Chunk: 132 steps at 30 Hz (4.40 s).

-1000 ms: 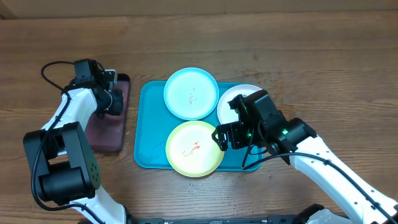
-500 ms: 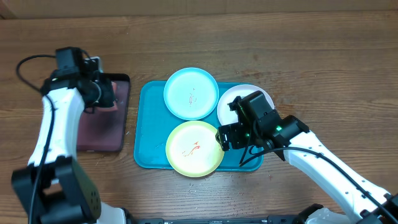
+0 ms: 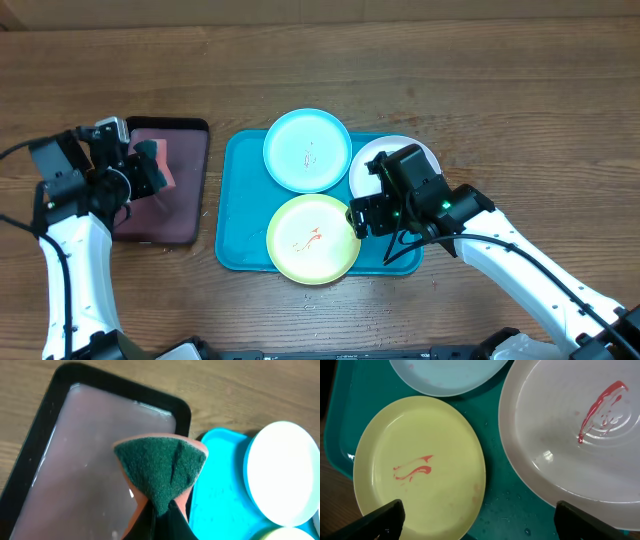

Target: Clean dirty plates on tray and stack at the side

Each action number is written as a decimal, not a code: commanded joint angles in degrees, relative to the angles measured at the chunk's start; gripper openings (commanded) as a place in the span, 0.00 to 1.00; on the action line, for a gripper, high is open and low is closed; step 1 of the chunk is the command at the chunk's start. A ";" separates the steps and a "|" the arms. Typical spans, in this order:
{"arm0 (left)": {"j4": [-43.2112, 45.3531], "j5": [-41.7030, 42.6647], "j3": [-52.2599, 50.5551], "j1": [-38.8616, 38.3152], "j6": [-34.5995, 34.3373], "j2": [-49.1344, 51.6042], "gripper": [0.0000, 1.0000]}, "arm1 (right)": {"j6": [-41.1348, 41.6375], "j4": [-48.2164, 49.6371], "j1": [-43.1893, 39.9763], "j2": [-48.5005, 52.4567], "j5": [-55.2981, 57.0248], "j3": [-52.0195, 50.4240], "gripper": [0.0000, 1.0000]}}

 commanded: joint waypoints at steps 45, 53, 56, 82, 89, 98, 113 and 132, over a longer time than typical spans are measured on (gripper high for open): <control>12.52 7.63 -2.95 0.59 1.97 1.42 0.04 | -0.35 0.70 0.26 -0.11 0.13 1.77 0.97; 7.85 2.27 -2.95 -1.11 -4.50 1.42 0.04 | -0.37 -2.12 0.26 1.42 0.13 1.77 0.97; 3.72 -3.54 -2.95 -4.90 -3.39 1.42 0.04 | -0.35 -3.39 0.28 4.02 -0.20 1.77 0.94; -3.23 -10.12 -2.93 -38.25 -1.86 1.42 0.04 | -0.39 -3.76 0.26 15.43 -7.85 1.77 0.43; -5.60 -9.75 -2.95 -47.91 0.94 3.10 0.04 | -0.37 -3.54 0.26 15.43 -7.87 1.77 0.25; -9.77 -6.84 -2.95 -54.62 4.20 6.47 0.04 | -0.35 -2.43 0.26 15.43 -7.87 1.79 0.14; -7.65 -13.18 -2.95 -57.57 4.81 18.14 0.04 | -0.35 -2.27 0.26 15.43 -7.87 1.79 0.12; -7.93 -17.88 3.56 -57.57 -2.36 11.76 0.04 | -0.37 -2.67 0.26 15.43 -7.85 1.79 0.15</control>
